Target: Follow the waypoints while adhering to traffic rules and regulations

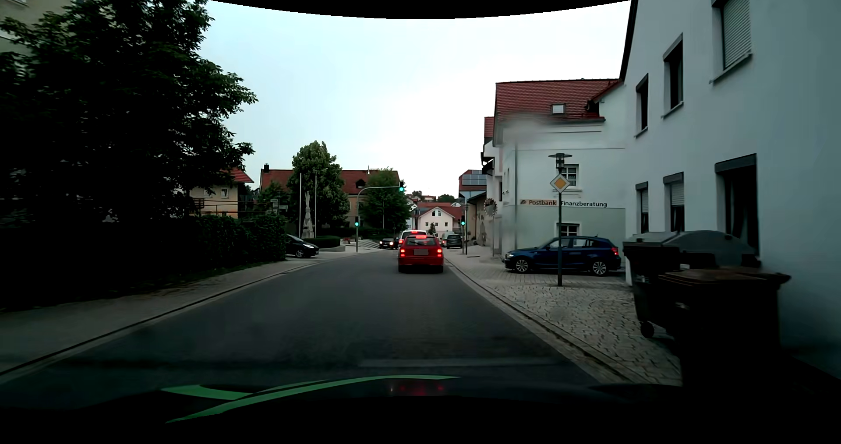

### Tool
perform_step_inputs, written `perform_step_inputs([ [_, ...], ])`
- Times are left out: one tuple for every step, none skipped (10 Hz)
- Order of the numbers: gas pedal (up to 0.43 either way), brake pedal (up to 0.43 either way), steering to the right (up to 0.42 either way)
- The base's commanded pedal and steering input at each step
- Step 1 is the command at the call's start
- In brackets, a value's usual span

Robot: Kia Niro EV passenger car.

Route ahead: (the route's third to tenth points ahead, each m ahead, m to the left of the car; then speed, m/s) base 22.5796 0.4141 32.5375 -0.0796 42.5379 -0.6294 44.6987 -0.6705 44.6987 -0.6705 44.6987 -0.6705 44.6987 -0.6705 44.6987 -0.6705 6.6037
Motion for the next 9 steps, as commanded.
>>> perform_step_inputs([
  [0.000, 0.293, -0.004],
  [0.000, 0.299, -0.003],
  [0.000, 0.293, -0.002],
  [0.000, 0.293, -0.001],
  [0.000, 0.293, -0.001],
  [0.000, 0.299, -0.001],
  [0.000, 0.299, -0.001],
  [0.000, 0.299, 0.000],
  [0.000, 0.299, 0.001],
])
